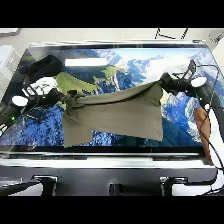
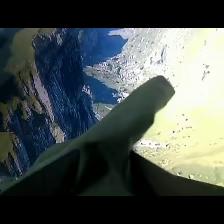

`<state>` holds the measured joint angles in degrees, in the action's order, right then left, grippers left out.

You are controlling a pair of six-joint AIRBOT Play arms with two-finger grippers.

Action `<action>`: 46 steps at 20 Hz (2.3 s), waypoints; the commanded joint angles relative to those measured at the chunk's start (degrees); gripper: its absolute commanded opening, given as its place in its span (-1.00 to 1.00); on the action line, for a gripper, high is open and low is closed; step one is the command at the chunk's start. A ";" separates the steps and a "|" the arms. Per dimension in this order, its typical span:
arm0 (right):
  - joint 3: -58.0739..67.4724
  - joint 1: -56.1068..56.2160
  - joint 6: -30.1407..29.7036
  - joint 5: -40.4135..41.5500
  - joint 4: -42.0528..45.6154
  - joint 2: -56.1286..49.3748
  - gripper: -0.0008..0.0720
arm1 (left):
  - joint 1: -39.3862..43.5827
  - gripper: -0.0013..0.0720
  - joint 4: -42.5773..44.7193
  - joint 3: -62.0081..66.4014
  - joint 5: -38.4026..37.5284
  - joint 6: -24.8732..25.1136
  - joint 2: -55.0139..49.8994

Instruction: Fold the clothes and pants, and hang the long-sleeved shirts on hangers.

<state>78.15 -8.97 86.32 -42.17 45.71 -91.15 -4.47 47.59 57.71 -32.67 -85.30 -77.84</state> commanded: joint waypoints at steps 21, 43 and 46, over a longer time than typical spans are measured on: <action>0.72 -19.98 0.24 -51.84 19.15 -0.39 0.68 | -11.28 0.04 -9.66 6.14 -29.44 15.89 -20.48; -14.97 -0.96 -1.18 -40.41 13.68 4.11 -0.88 | -12.26 -0.91 -7.08 9.75 -40.65 17.20 -7.61; 3.58 -4.37 -1.36 -36.52 14.84 13.84 -0.87 | -12.35 -0.91 -7.08 21.88 -40.61 17.07 3.65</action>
<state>68.73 -11.53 85.49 -81.82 60.36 -84.31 -16.71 40.73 71.42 -72.47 -67.94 -82.02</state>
